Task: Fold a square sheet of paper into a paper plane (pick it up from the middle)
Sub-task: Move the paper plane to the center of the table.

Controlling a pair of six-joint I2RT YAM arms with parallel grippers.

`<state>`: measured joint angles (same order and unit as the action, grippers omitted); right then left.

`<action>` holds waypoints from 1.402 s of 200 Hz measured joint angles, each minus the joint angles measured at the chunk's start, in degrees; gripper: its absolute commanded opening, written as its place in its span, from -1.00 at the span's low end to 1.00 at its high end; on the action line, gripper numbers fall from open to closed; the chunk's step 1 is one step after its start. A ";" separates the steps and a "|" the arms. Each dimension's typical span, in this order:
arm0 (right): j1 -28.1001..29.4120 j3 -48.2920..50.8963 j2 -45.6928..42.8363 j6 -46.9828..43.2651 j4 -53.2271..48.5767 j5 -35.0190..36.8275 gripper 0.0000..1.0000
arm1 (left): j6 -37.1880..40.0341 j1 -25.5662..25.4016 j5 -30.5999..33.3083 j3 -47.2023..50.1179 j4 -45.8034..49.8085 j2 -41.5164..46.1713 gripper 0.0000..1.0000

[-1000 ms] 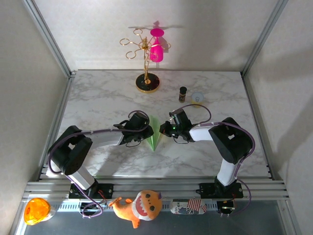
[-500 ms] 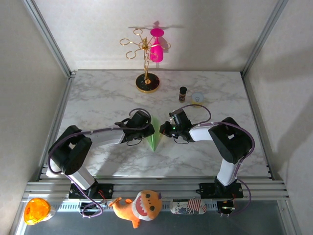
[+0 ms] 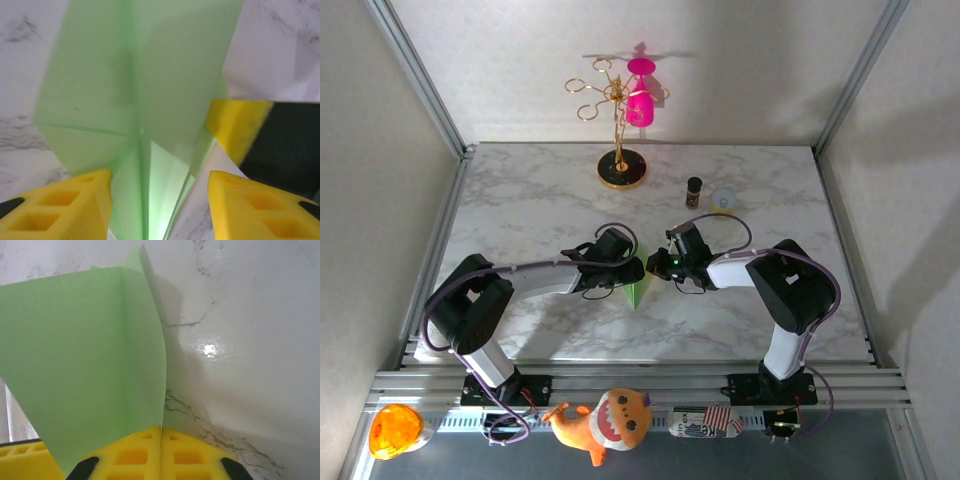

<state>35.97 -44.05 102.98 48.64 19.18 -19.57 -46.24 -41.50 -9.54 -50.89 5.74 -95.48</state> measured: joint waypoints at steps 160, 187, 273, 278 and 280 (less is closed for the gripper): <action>0.00 0.00 0.00 0.00 -0.15 0.00 -0.90 | 3.76 -2.19 0.35 -2.38 1.60 -3.85 -0.29; 0.00 0.00 0.00 0.00 -0.15 0.00 -0.90 | 4.33 -2.21 1.99 -3.76 2.99 -4.70 -0.38; 0.00 -0.20 0.00 0.00 -0.57 0.02 -0.90 | 4.04 -2.25 6.29 -5.90 4.94 -5.22 -0.68; 0.00 -0.22 0.00 0.00 -0.57 0.02 -0.90 | 4.04 -2.25 6.36 -5.97 4.96 -5.38 -0.68; 0.00 -0.22 0.00 0.00 -0.57 0.02 -0.90 | 4.04 -2.25 6.40 -5.99 5.03 -5.46 -0.68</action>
<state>35.97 -44.27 102.98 48.64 18.61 -19.55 -42.19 -43.75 -3.14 -56.88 10.76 -100.95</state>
